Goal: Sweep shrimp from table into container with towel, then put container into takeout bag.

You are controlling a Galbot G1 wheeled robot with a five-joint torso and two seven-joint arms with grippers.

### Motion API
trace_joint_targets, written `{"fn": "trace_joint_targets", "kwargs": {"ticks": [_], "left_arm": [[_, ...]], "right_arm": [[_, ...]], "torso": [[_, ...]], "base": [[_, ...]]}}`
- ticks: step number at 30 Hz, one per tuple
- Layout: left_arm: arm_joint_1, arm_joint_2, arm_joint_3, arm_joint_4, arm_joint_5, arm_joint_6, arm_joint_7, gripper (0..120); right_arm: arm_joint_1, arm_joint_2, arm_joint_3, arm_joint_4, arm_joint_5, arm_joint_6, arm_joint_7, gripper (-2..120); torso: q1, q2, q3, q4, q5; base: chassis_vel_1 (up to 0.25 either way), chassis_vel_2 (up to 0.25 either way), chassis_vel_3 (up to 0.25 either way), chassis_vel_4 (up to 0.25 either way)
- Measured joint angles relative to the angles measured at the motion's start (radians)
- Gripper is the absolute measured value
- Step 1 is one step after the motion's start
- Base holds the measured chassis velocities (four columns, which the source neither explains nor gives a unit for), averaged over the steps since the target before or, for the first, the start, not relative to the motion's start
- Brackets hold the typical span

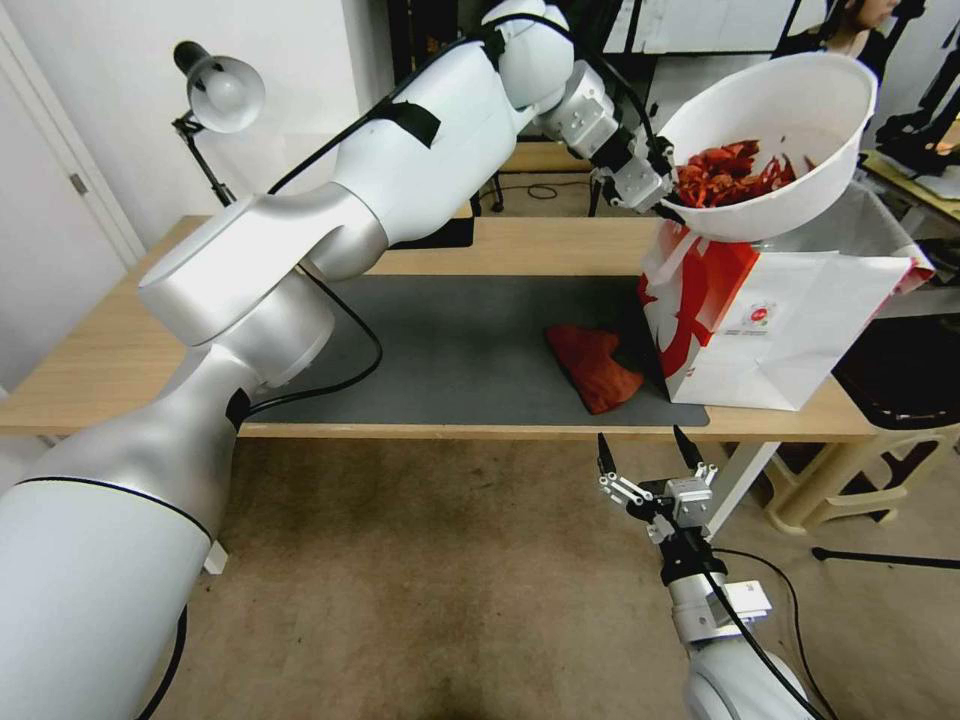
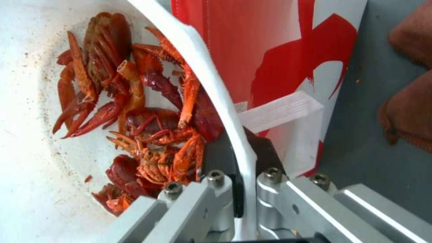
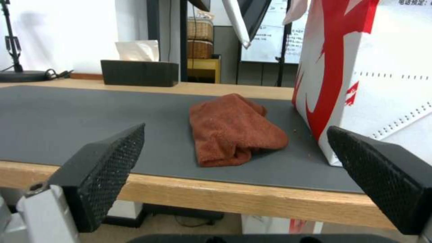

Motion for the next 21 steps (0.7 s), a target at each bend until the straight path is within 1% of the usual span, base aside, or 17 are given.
{"fn": "trace_joint_targets", "kwargs": {"ticks": [5, 9, 13, 21], "left_arm": [[-0.011, 0.000, 0.000, 0.004, 0.000, 0.001, -0.004, 0], [-0.039, 0.000, -0.002, 0.018, -0.005, 0.003, -0.017, 0], [-0.052, 0.000, -0.003, 0.020, -0.015, 0.003, -0.033, 0], [-0.051, 0.000, 0.005, 0.019, -0.021, 0.005, -0.069, 0]], "right_arm": [[0.001, 0.001, 0.000, 0.000, 0.000, 0.000, 0.001, 100], [0.001, 0.003, -0.002, 0.000, 0.000, 0.000, 0.001, 100], [0.000, 0.004, -0.003, 0.000, -0.001, 0.000, 0.002, 100], [-0.004, 0.004, -0.002, 0.006, -0.003, 0.000, 0.002, 100]], "torso": [[0.000, 0.000, 0.000, 0.0000, 0.0000], [0.000, 0.000, 0.000, 0.0000, 0.0000], [0.000, 0.000, 0.000, 0.0000, 0.0000], [0.000, 0.000, 0.000, 0.0000, 0.0000]], "base": [[0.000, 0.000, 0.000, 0.000], [0.000, 0.000, 0.000, 0.000], [0.000, 0.000, 0.000, 0.000], [0.000, 0.000, 0.000, 0.000]]}}
